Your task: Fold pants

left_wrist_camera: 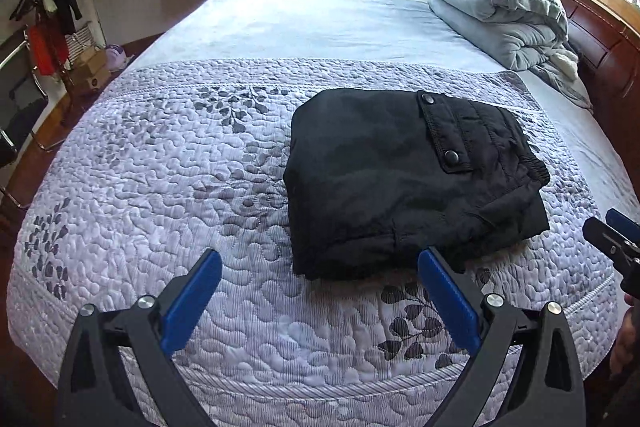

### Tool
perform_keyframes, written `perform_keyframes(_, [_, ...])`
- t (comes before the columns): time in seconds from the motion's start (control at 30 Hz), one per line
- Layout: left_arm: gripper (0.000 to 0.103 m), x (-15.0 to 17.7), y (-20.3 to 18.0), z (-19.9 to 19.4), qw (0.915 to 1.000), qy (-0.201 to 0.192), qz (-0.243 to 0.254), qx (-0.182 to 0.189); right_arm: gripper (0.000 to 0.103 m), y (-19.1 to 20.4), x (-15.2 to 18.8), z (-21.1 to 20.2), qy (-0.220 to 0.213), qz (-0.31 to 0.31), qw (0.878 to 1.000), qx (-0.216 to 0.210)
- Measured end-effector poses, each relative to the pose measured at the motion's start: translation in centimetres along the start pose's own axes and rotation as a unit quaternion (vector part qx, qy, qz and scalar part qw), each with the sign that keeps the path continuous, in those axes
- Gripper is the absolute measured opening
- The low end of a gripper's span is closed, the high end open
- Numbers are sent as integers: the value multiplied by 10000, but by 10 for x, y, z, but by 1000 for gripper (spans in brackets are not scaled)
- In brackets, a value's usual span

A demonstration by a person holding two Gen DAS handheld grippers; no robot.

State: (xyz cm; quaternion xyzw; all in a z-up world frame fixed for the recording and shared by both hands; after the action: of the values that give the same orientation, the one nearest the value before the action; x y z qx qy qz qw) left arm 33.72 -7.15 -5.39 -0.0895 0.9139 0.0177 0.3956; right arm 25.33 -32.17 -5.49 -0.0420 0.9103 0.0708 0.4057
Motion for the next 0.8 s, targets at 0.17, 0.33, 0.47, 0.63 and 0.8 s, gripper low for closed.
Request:
perform_keyframes(0.17, [99,3,-9,-26,9998,-145,56,94,100,7,4,-12,105,127,9998,60])
perform_keyframes(0.33, [99,1,-14,-39,9998,-187,77,66,100,11,4,-16,125,127,9998,83])
perform_keyframes(0.47, [99,-3,-20,-45,9995,-238,22,190,100,10,2,-20,96,110,9998,136])
perform_keyframes(0.63, [99,-9,-22,-49,9992,-370,34,150,100,9,-1,-23,57,99,9998,178])
perform_keyframes(0.8, [99,-11,-23,-46,9991,-376,-15,198,100,12,-4,-24,24,112,9998,139])
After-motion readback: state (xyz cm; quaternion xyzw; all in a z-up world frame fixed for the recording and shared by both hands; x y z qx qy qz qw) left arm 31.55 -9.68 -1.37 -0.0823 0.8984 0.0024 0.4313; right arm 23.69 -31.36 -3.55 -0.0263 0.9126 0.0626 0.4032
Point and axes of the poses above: each gripper's, at about its wrist camera, not at the fingertips, and z roughly the way its jaws point, y to its left, x to its underside, the point moved 8 cm from there along z, roughly the way its jaws point, and after that the axes turned 11 degrees about -y, right-handed, at the moved point
